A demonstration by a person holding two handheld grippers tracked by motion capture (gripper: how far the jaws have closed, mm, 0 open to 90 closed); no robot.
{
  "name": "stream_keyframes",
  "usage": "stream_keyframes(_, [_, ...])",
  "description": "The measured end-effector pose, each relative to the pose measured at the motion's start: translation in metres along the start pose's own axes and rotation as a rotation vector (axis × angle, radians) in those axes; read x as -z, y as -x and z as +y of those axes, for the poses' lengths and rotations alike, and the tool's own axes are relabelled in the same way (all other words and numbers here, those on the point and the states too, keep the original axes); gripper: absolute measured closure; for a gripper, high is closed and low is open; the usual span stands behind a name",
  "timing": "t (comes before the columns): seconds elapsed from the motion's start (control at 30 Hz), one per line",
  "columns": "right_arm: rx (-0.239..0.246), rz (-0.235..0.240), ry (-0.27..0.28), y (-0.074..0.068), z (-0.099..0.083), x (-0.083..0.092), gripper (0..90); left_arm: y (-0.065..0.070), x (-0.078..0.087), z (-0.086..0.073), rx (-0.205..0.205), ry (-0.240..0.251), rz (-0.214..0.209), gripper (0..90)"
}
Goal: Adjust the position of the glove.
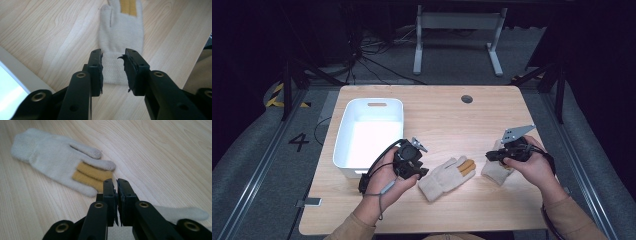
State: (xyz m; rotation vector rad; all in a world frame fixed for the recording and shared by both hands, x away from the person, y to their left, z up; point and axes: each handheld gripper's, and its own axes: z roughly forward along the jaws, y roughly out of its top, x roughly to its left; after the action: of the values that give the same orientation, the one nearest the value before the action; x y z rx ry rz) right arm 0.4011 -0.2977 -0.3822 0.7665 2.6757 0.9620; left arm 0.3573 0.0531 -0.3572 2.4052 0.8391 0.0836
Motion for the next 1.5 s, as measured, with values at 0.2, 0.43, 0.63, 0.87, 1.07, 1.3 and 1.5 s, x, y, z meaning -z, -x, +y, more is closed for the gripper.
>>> stream_keyframes(0.2, [0.004, 0.01, -0.001, -0.002, 0.002, -0.004, 83.3, 0.002, -0.001, 0.0, -0.002, -0.005, 0.002, 68.3])
stream_keyframes(0.43, [0.004, 0.024, -0.007, -0.002, 0.006, -0.018, 77.6, 0.005, -0.015, -0.005, 0.0, -0.042, -0.017, 66.4])
stream_keyframes(0.63, [-0.026, 0.039, -0.045, 0.006, 0.006, -0.037, 75.4, 0.006, -0.033, -0.012, 0.023, -0.081, -0.046, 65.1])
stream_keyframes(0.87, [-0.044, 0.058, -0.075, 0.008, 0.005, -0.059, 72.2, 0.004, -0.044, -0.017, 0.036, -0.113, -0.044, 62.6])
stream_keyframes(1.07, [-0.046, 0.072, -0.097, 0.005, 0.005, -0.073, 71.5, 0.005, -0.049, -0.017, 0.036, -0.121, -0.047, 60.0])
stream_keyframes(1.3, [-0.037, 0.084, -0.127, 0.005, 0.004, -0.079, 81.2, 0.008, -0.061, -0.018, 0.021, -0.129, -0.035, 55.1])
stream_keyframes(1.5, [-0.037, 0.09, -0.131, 0.005, 0.004, -0.079, 84.5, 0.01, -0.075, -0.019, 0.014, -0.164, -0.023, 55.1])
